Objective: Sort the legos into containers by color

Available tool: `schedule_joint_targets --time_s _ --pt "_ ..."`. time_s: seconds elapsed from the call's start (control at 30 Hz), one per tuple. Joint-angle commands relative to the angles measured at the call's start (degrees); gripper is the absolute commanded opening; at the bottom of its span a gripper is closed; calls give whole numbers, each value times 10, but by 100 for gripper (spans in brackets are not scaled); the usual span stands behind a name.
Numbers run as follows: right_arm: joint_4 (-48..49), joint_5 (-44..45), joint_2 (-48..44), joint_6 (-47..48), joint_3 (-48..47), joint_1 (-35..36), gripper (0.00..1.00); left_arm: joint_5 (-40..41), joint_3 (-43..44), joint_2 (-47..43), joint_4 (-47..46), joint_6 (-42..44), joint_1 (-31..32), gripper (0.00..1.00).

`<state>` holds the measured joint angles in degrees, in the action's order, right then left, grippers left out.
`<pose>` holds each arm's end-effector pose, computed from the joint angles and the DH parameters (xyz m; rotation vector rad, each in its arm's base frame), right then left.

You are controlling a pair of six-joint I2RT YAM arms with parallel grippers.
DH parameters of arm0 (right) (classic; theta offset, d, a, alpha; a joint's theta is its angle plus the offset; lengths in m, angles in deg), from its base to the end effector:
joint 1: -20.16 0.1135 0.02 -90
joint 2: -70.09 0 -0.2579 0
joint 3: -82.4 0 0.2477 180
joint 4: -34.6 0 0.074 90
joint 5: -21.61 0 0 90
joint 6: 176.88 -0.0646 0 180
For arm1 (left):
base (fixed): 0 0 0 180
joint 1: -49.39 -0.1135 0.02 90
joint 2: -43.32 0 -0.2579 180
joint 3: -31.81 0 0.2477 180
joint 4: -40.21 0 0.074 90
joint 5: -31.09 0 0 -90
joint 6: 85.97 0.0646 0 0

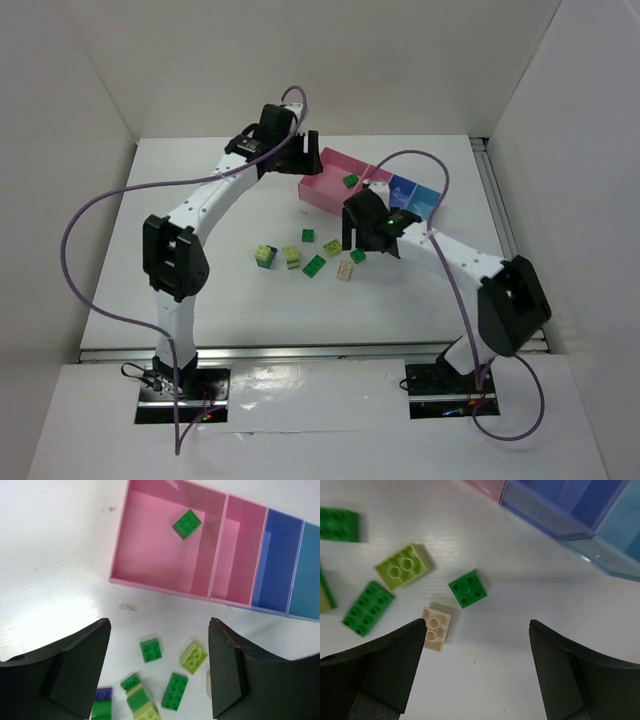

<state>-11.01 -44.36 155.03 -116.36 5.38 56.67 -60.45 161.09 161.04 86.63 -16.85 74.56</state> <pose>0.2742 0.1702 0.2293 0.0207 2.3956 0.0022 0.4485 -0.2127 0.3122 0.0987 2.2182 -0.4809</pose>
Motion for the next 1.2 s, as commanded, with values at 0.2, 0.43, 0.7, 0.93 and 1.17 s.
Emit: schedule_joint_targets --time_s 0.2,0.43,0.7,0.93,1.17 --pt "54 -136 118 66 -12 -37 82 22 -143 -125 43 1 -8 81" --pt "78 -142 150 71 -12 -43 79 -8 -205 -127 37 -23 -8 81" --pt "105 -131 164 66 0 -43 67 -8 -217 -127 37 -28 -8 80" --pt "105 -116 188 53 -6 -43 59 -14 -217 -116 37 -28 -3 80" --pt "80 -97 145 48 -19 -43 36 -20 -210 -106 37 -28 -3 80"
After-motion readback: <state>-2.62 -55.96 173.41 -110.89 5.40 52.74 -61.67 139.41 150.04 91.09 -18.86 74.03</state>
